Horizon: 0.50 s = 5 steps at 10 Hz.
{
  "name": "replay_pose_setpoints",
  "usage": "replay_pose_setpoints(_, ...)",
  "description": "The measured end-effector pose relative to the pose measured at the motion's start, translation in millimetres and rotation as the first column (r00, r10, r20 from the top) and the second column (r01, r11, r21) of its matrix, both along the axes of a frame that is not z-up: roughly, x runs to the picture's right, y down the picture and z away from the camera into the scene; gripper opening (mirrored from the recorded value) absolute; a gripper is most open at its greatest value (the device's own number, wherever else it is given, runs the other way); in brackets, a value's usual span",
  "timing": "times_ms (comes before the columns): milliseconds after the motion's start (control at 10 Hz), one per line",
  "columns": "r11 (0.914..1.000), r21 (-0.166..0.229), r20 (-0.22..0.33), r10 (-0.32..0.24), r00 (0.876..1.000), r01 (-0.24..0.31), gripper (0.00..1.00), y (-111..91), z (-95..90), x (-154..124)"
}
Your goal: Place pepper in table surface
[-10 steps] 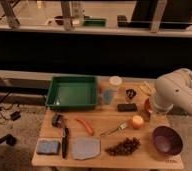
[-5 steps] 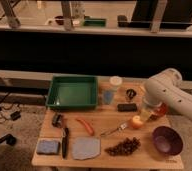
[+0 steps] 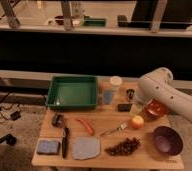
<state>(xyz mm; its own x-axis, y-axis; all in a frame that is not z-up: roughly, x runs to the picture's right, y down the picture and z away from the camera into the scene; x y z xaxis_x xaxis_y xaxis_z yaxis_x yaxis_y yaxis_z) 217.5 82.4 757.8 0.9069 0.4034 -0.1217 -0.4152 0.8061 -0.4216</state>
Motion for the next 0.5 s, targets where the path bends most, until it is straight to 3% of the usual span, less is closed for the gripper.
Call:
replay_pose_setpoints(300,0.9996,-0.006,0.065,0.027,0.998,-0.027,0.80,-2,-1.1,-38)
replay_pose_setpoints(500,0.9999,-0.004,0.104,0.015,0.994,-0.014,0.80,-2,0.3,-57)
